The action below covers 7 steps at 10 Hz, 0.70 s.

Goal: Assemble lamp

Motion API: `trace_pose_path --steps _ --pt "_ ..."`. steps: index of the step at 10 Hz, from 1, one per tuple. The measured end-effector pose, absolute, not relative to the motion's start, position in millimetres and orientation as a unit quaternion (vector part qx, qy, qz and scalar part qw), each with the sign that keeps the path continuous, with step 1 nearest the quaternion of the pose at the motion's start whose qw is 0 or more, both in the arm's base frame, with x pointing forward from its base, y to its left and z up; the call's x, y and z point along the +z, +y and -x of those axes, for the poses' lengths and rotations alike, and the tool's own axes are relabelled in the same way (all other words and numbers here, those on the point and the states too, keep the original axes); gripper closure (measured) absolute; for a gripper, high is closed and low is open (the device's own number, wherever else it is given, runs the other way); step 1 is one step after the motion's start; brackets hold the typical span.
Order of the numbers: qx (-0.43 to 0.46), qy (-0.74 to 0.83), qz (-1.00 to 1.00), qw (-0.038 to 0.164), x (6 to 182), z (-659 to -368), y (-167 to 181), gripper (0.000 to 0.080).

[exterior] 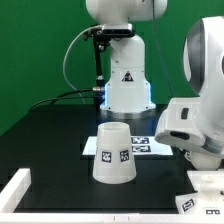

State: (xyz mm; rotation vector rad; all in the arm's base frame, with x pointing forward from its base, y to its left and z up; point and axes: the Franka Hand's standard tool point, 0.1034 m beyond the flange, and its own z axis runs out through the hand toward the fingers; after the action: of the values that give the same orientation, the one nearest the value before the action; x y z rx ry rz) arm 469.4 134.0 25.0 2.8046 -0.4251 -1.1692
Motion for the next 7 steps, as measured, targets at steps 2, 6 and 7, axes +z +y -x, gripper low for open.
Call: trace_pose_path --steps 2,6,7 --pt "-0.381 -0.140 -0.913 0.036 27.9 -469 135 0.0101" --pt "-0.381 -0.154 -0.911 0.041 16.3 -466 130 0.0101" --pt "-0.380 -0.155 -0.911 0.041 16.7 -467 129 0.0101"
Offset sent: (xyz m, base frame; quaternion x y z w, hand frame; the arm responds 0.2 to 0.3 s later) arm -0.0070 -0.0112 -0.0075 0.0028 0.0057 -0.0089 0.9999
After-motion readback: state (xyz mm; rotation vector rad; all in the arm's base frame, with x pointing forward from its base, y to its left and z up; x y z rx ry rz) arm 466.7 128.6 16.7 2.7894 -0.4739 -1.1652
